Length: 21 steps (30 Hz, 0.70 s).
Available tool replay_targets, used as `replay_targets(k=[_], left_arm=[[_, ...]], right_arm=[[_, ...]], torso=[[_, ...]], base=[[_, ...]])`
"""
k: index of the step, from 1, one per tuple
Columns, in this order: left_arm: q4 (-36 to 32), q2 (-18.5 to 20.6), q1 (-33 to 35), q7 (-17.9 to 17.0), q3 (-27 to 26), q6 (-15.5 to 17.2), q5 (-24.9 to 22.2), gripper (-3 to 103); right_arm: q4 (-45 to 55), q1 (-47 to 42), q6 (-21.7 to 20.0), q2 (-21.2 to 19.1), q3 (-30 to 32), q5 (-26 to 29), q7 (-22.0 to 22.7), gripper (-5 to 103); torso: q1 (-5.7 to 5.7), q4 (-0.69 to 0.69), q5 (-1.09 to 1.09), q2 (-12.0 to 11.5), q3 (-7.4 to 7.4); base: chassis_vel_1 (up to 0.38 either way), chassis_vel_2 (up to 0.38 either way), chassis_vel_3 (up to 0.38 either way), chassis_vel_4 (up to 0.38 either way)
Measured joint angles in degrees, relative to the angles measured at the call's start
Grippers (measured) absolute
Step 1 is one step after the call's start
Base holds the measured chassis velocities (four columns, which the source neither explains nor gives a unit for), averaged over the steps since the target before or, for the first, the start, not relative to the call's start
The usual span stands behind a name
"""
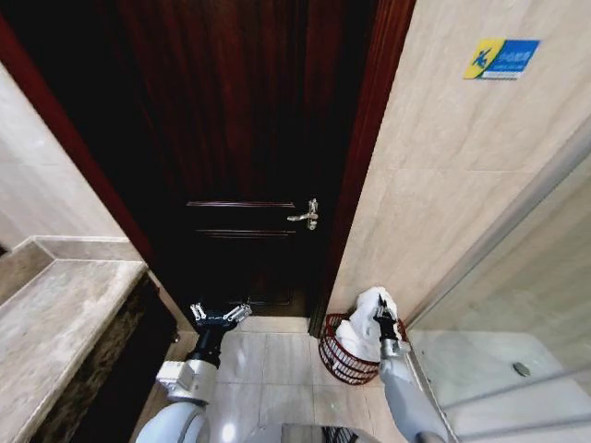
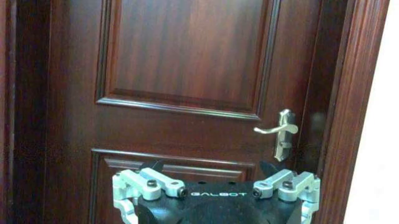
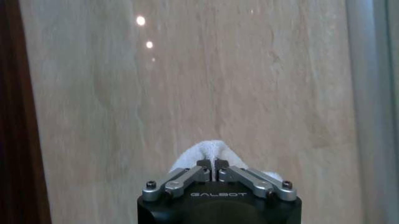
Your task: Discard the used towel into the hamper.
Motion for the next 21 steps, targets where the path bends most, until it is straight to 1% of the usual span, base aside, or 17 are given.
replay_targets(k=[1, 4, 5, 7, 8, 9, 10, 12, 13, 14, 15, 18, 19, 21], left_arm=[[0.0, 0.0, 0.0, 0.0, 0.0, 0.0, 0.0, 100], [0.0, 0.0, 0.0, 0.0, 0.0, 0.0, 0.0, 100], [0.0, 0.0, 0.0, 0.0, 0.0, 0.0, 0.0, 100], [0.0, 0.0, 0.0, 0.0, 0.0, 0.0, 0.0, 100], [0.0, 0.0, 0.0, 0.0, 0.0, 0.0, 0.0, 100], [0.0, 0.0, 0.0, 0.0, 0.0, 0.0, 0.0, 100], [0.0, 0.0, 0.0, 0.0, 0.0, 0.0, 0.0, 100], [0.0, 0.0, 0.0, 0.0, 0.0, 0.0, 0.0, 100], [0.0, 0.0, 0.0, 0.0, 0.0, 0.0, 0.0, 100], [0.0, 0.0, 0.0, 0.0, 0.0, 0.0, 0.0, 100], [0.0, 0.0, 0.0, 0.0, 0.0, 0.0, 0.0, 100], [0.0, 0.0, 0.0, 0.0, 0.0, 0.0, 0.0, 100], [0.0, 0.0, 0.0, 0.0, 0.0, 0.0, 0.0, 100], [0.0, 0.0, 0.0, 0.0, 0.0, 0.0, 0.0, 100]], right_arm=[[-0.2, -0.6, -1.2, -0.3, -0.2, -1.1, 0.3, 2], [-2.3, -0.3, -4.1, -1.0, -0.2, -1.9, 0.4, 2], [-2.3, -0.3, -4.1, -1.0, -0.2, -1.9, 0.4, 2], [-2.8, 0.4, -7.3, -1.4, -0.4, -1.9, 0.0, 2], [-3.1, 0.8, -8.8, -1.5, -0.5, -1.9, -0.3, 2], [-3.1, 0.8, -8.8, -1.5, -0.5, -1.9, -0.3, 2], [-3.8, 1.6, -10.3, -1.5, -0.6, -1.9, -0.5, 2], [-5.2, 2.7, -11.5, -1.5, -0.7, -1.9, -0.9, 2], [-7.2, 4.0, -12.9, -1.5, -0.7, -1.9, -1.5, 2], [-7.2, 4.0, -12.9, -1.5, -0.7, -1.9, -1.5, 2], [-8.5, 5.0, -13.8, -1.4, -0.7, -1.9, -1.8, 2], [-11.9, 7.8, -16.7, -1.4, -0.6, -2.5, -3.3, 2], [-11.9, 7.8, -16.7, -1.4, -0.6, -2.5, -3.3, 2], [-14.3, 9.5, -19.7, -1.4, -0.5, -2.9, -4.2, 2]], torso=[[-0.04, 0.01, 0.06, 0.0, 0.00], [-0.08, 0.01, 0.02, 0.0, -0.02], [-0.08, 0.01, 0.02, 0.0, -0.02], [-0.08, 0.02, 0.05, 0.0, -0.02], [-0.07, 0.02, 0.03, 0.0, -0.02], [-0.07, 0.02, 0.03, 0.0, -0.02], [-0.05, 0.01, 0.02, 0.0, -0.02], [-0.03, 0.02, 0.04, 0.0, -0.01], [-0.01, 0.03, 0.03, 0.0, -0.01], [-0.01, 0.03, 0.03, 0.0, -0.01], [-0.01, 0.01, 0.04, 0.0, 0.00], [-0.02, 0.03, 0.02, 0.0, -0.01], [-0.02, 0.03, 0.02, 0.0, -0.01], [-0.02, 0.02, 0.04, 0.0, -0.01]], base=[[0.068, -0.004, -0.027, 0.008], [0.074, -0.029, -0.046, 0.054], [0.077, -0.053, -0.036, 0.067], [0.020, -0.026, -0.011, 0.023], [0.000, 0.000, 0.000, 0.000], [0.000, 0.000, 0.000, 0.000], [0.000, 0.000, 0.000, 0.000], [0.000, 0.000, 0.000, 0.000], [0.000, 0.000, 0.000, 0.000], [0.000, 0.000, 0.000, 0.000], [0.000, 0.000, 0.000, 0.000], [0.000, 0.000, 0.000, 0.000], [0.000, 0.000, 0.000, 0.000], [0.000, 0.000, 0.000, 0.000]])
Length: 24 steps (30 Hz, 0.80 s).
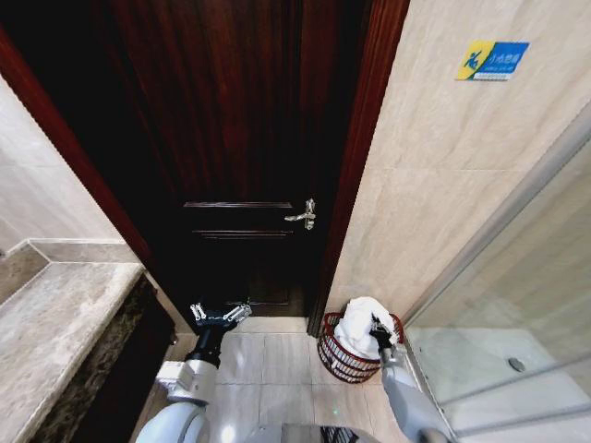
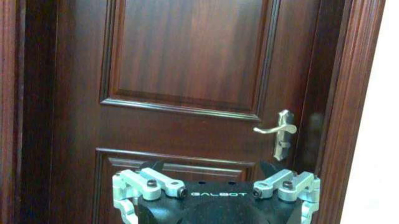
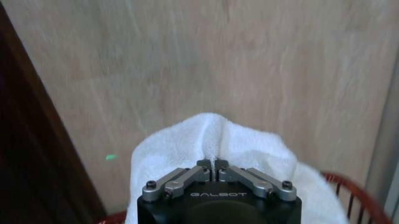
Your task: Discard the used towel into the hamper.
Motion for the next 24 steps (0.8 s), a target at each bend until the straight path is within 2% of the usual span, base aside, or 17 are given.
replay_targets(k=[7, 8, 11, 13, 18, 24], left_arm=[[0.0, 0.0, 0.0, 0.0, 0.0, 0.0, 0.0, 100], [0.0, 0.0, 0.0, 0.0, 0.0, 0.0, 0.0, 100], [0.0, 0.0, 0.0, 0.0, 0.0, 0.0, 0.0, 100], [0.0, 0.0, 0.0, 0.0, 0.0, 0.0, 0.0, 100], [0.0, 0.0, 0.0, 0.0, 0.0, 0.0, 0.0, 100], [0.0, 0.0, 0.0, 0.0, 0.0, 0.0, 0.0, 100]], right_arm=[[-5.6, 3.7, -7.4, 0.0, 1.0, -1.1, -1.0, 2], [-5.6, 3.7, -7.4, 0.0, 1.0, -1.1, -1.0, 2], [-6.7, 4.2, -9.7, 0.1, 1.4, -3.0, -0.3, 2], [-7.4, 4.5, -12.0, 0.2, 1.9, -6.9, 2.0, 2], [-8.0, 5.0, -14.0, 0.0, 2.1, -8.4, 4.5, 2], [-7.2, 5.3, -16.6, -0.6, 1.9, -7.8, 3.8, 2]], torso=[[0.00, 0.00, -0.02, 0.0, 0.00], [0.00, 0.00, -0.02, 0.0, 0.00], [0.00, 0.00, 0.00, 0.0, 0.00], [-0.01, 0.00, 0.00, 0.0, 0.00], [0.00, 0.00, 0.00, 0.0, 0.00], [0.00, 0.00, 0.00, 0.0, 0.00]], base=[[0.000, 0.000, 0.000, 0.000], [0.000, 0.000, 0.000, 0.000], [0.000, 0.000, 0.000, 0.000], [0.000, 0.000, 0.000, 0.000], [0.000, 0.000, 0.000, 0.000], [0.000, 0.000, 0.000, 0.000]])
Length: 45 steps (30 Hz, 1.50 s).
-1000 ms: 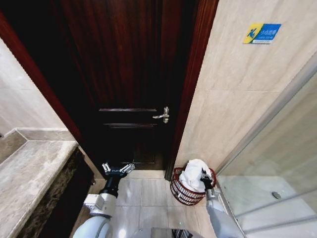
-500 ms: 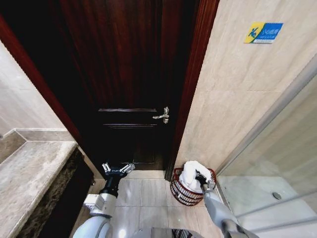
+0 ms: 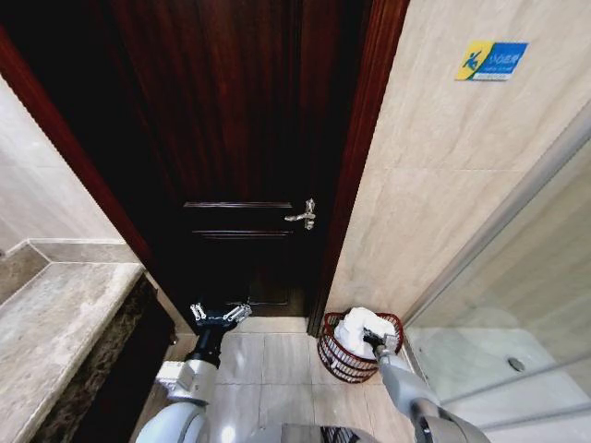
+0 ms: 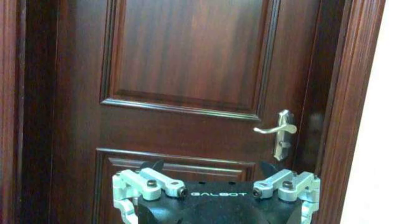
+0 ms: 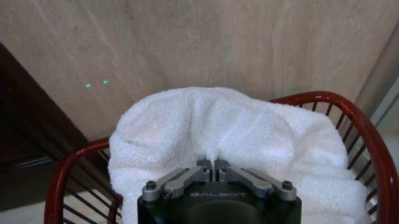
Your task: Discard the used towel into the hamper.
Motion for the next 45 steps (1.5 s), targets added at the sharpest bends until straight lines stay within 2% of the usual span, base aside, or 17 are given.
replay_targets(k=[8, 11, 12, 13, 16, 19, 25, 28, 30, 32, 37, 39, 40, 42, 44, 45], left_arm=[[0.0, 0.0, 0.0, 0.0, 0.0, 0.0, 0.0, 100], [0.0, 0.0, 0.0, 0.0, 0.0, 0.0, 0.0, 100], [0.0, 0.0, 0.0, 0.0, 0.0, 0.0, 0.0, 100], [0.0, 0.0, 0.0, 0.0, 0.0, 0.0, 0.0, 100], [0.0, 0.0, 0.0, 0.0, 0.0, 0.0, 0.0, 100], [0.0, 0.0, 0.0, 0.0, 0.0, 0.0, 0.0, 100], [0.0, 0.0, 0.0, 0.0, 0.0, 0.0, 0.0, 100], [0.0, 0.0, 0.0, 0.0, 0.0, 0.0, 0.0, 100], [0.0, 0.0, 0.0, 0.0, 0.0, 0.0, 0.0, 100], [0.0, 0.0, 0.0, 0.0, 0.0, 0.0, 0.0, 100], [0.0, 0.0, 0.0, 0.0, 0.0, 0.0, 0.0, 100], [0.0, 0.0, 0.0, 0.0, 0.0, 0.0, 0.0, 100], [0.0, 0.0, 0.0, 0.0, 0.0, 0.0, 0.0, 100], [0.0, 0.0, 0.0, 0.0, 0.0, 0.0, 0.0, 100], [0.0, 0.0, 0.0, 0.0, 0.0, 0.0, 0.0, 100], [0.0, 0.0, 0.0, 0.0, 0.0, 0.0, 0.0, 100]], right_arm=[[-0.5, -0.5, -0.7, -0.1, 0.2, -1.4, -0.2, 1], [-1.4, -0.6, -1.0, -0.1, 0.7, -3.1, -0.2, 16], [-1.4, -0.6, -1.0, -0.1, 0.7, -3.1, -0.2, 16], [-1.5, -0.6, -1.0, -0.1, 0.8, -3.2, -0.4, 24], [-2.1, -0.3, -0.9, -0.3, 1.1, -3.4, -1.7, 20], [-2.8, 0.2, -0.8, -0.9, 1.1, -3.8, -2.8, 4], [-3.2, -0.2, -0.6, -1.1, 0.9, -4.7, -1.8, 0], [-4.3, -0.1, -0.9, -1.1, 1.0, -5.2, -0.4, 15], [-4.5, -0.1, -1.0, -1.1, 1.0, -5.4, -0.3, 15], [-4.8, 0.4, -1.6, -1.1, 0.9, -6.0, 0.1, 27], [-5.5, 1.3, -3.2, -1.1, 0.8, -6.5, 0.3, 18], [-6.3, 2.0, -3.9, -1.0, 0.7, -7.6, 1.4, 10], [-6.3, 2.0, -3.9, -1.0, 0.7, -7.6, 1.4, 10], [-6.6, 2.9, -5.6, -0.7, 0.7, -10.4, 3.8, 1], [-6.4, 3.0, -6.2, -0.6, 0.7, -10.9, 3.5, 4], [-6.2, 2.9, -6.3, -0.6, 0.8, -11.1, 2.5, 2]], torso=[[-0.02, 0.00, -0.01, 0.0, -0.01], [0.01, 0.00, 0.00, 0.0, 0.00], [0.01, 0.00, 0.00, 0.0, 0.00], [0.01, 0.00, 0.00, 0.0, 0.00], [0.01, -0.01, 0.00, 0.0, 0.00], [0.00, 0.00, 0.00, 0.0, 0.00], [-0.01, 0.00, 0.00, 0.0, 0.00], [0.00, 0.00, 0.00, 0.0, 0.00], [0.00, 0.00, 0.00, 0.0, 0.00], [0.00, -0.01, 0.00, 0.0, 0.00], [0.00, 0.00, -0.01, 0.0, 0.00], [0.00, -0.01, 0.00, 0.0, 0.00], [0.00, -0.01, 0.00, 0.0, 0.00], [0.00, 0.01, -0.01, 0.0, 0.00], [0.00, 0.01, -0.01, 0.0, 0.00], [0.00, 0.00, -0.01, 0.0, 0.00]], base=[[0.000, 0.000, 0.000, 0.000], [-0.032, 0.046, 0.055, -0.045], [-0.042, 0.057, 0.061, -0.040], [-0.044, 0.057, 0.030, -0.033], [0.000, 0.000, 0.000, 0.000], [0.000, 0.000, 0.000, 0.000], [0.000, 0.000, 0.000, 0.000], [0.000, 0.000, 0.000, 0.000], [0.000, 0.000, 0.000, 0.000], [0.000, 0.000, 0.000, 0.000], [0.000, 0.000, 0.000, 0.000], [0.000, 0.000, 0.000, 0.000], [0.000, 0.000, 0.000, 0.000], [0.000, 0.000, 0.000, 0.000], [0.000, 0.000, 0.000, 0.000], [0.000, 0.000, 0.000, 0.000]])
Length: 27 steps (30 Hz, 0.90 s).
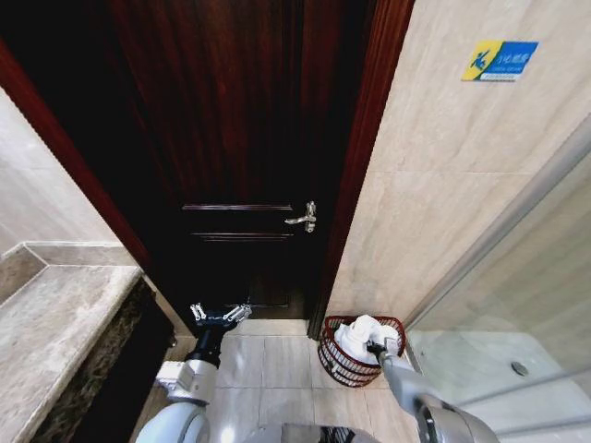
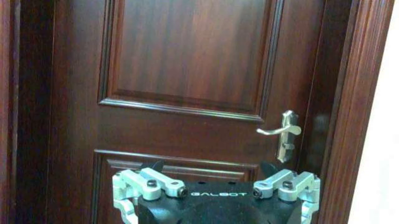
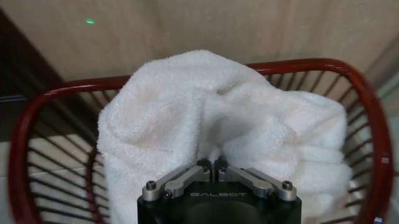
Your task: Discard the used towel into the hamper.
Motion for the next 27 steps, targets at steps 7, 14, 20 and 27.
replay_targets(k=[7, 14, 20, 27], left_arm=[[0.0, 0.0, 0.0, 0.0, 0.0, 0.0, 0.0, 100], [0.0, 0.0, 0.0, 0.0, 0.0, 0.0, 0.0, 100], [0.0, 0.0, 0.0, 0.0, 0.0, 0.0, 0.0, 100], [0.0, 0.0, 0.0, 0.0, 0.0, 0.0, 0.0, 100]], right_arm=[[1.1, -1.7, 1.3, 0.2, 0.1, 1.8, -2.1, 2], [1.6, -2.7, 1.4, 0.6, 0.1, 2.1, -1.3, -1], [0.8, -2.7, -0.6, 0.8, 0.4, 0.3, -0.9, 13], [0.9, -3.0, -3.7, 0.8, 0.6, 0.1, -1.9, 35]], torso=[[-0.01, -0.01, 0.01, 0.0, 0.00], [-0.01, -0.01, 0.02, 0.0, 0.00], [0.08, 0.00, 0.01, 0.0, 0.02], [-0.02, 0.00, 0.00, 0.0, -0.01]], base=[[0.000, 0.000, 0.000, 0.000], [-0.087, 0.096, 0.089, -0.072], [-0.128, 0.134, 0.143, -0.148], [0.001, 0.003, 0.018, 0.006]])
